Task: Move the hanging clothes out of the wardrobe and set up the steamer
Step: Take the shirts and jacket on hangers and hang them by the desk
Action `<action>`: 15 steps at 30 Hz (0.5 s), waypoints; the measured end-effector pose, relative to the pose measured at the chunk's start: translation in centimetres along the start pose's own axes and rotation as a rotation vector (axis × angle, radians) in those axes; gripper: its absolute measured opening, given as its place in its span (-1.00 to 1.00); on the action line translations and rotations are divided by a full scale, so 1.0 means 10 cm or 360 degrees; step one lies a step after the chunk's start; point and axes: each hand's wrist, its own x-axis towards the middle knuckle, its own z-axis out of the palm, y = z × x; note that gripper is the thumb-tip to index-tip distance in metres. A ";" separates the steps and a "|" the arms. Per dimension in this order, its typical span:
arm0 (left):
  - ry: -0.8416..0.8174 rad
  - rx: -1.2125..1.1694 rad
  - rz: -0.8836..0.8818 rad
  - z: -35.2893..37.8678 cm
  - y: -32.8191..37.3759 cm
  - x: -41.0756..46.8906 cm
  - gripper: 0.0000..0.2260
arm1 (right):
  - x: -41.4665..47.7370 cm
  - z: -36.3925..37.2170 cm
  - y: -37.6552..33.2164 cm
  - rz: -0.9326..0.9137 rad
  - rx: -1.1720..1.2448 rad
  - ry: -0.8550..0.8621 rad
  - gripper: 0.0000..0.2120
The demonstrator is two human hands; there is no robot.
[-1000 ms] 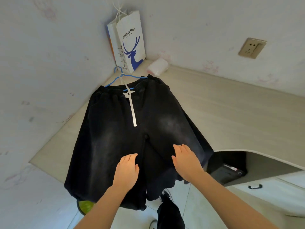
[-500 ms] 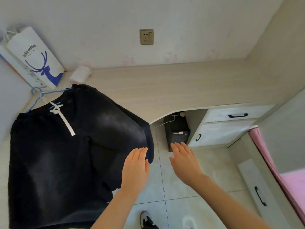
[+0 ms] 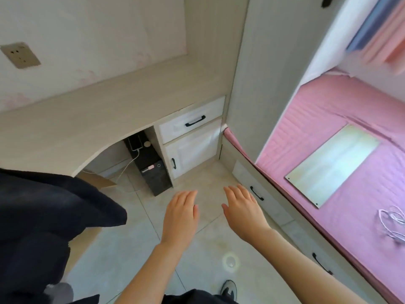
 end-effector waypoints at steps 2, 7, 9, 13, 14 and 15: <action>-0.0030 -0.0018 0.0091 0.21 0.36 0.07 -0.67 | -0.18 0.00 0.38 0.0082 0.0022 0.0016 -0.52; -0.0097 -0.0063 0.0287 0.66 1.10 0.24 -0.68 | -0.56 0.00 1.17 0.0281 0.0082 0.0025 -0.53; -0.0138 -0.0075 0.0346 0.81 1.38 0.30 -0.67 | -0.70 -0.01 1.44 0.0373 0.0102 0.0037 -0.54; -0.0210 -0.0062 0.0481 0.97 1.81 0.48 -0.65 | -0.81 -0.05 1.87 0.0546 0.0116 0.0039 -0.52; -0.0225 -0.0064 0.0516 1.01 1.89 0.55 -0.67 | -0.80 -0.07 1.95 0.0582 0.0133 0.0046 -0.52; -0.0235 -0.0069 0.0551 1.04 1.96 0.62 -0.69 | -0.79 -0.09 2.03 0.0613 0.0149 0.0065 -0.53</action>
